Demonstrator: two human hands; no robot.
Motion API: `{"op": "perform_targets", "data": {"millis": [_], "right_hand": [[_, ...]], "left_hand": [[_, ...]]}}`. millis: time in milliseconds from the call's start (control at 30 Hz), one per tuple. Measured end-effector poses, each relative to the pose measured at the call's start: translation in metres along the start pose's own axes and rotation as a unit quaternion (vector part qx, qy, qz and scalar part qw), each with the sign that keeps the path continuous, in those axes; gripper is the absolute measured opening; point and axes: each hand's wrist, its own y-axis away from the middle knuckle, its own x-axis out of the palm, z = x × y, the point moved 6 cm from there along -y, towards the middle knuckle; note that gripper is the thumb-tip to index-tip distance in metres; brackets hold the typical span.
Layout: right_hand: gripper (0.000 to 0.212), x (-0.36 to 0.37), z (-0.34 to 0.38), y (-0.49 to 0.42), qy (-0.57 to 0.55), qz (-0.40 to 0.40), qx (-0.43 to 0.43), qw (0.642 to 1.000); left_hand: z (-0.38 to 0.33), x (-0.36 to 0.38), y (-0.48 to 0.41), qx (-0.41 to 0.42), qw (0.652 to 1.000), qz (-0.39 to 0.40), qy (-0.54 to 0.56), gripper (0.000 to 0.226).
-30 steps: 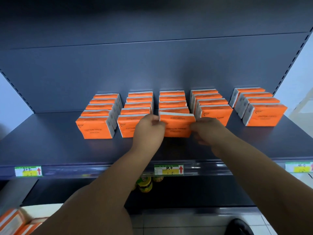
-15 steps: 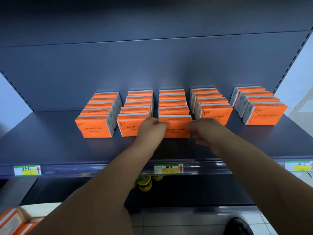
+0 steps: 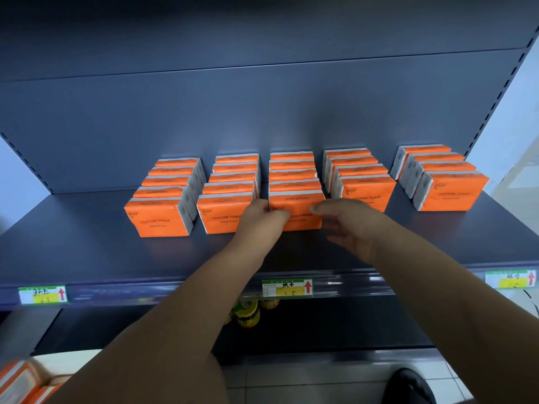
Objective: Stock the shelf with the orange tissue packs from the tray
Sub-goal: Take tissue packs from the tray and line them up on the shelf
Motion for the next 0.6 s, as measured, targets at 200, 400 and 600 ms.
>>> {"op": "perform_targets", "data": {"millis": [200,400,600], "right_hand": [[0.039,0.0008,0.0002,-0.0018,-0.023,0.012,-0.003,1.0],[0.042,0.0031,0.0,-0.0076,-0.016,0.015,-0.012,1.0],[0.043,0.0037,0.0012,-0.0087,0.027,-0.007,-0.015,1.0]], "left_hand": [[-0.0014,0.0019,-0.0015,-0.001,1.0,0.014,0.023,0.015],[-0.002,0.003,-0.003,0.0,1.0,0.022,0.018,0.014],[-0.0022,0.0032,-0.0026,0.007,1.0,0.027,0.003,0.015]]}}
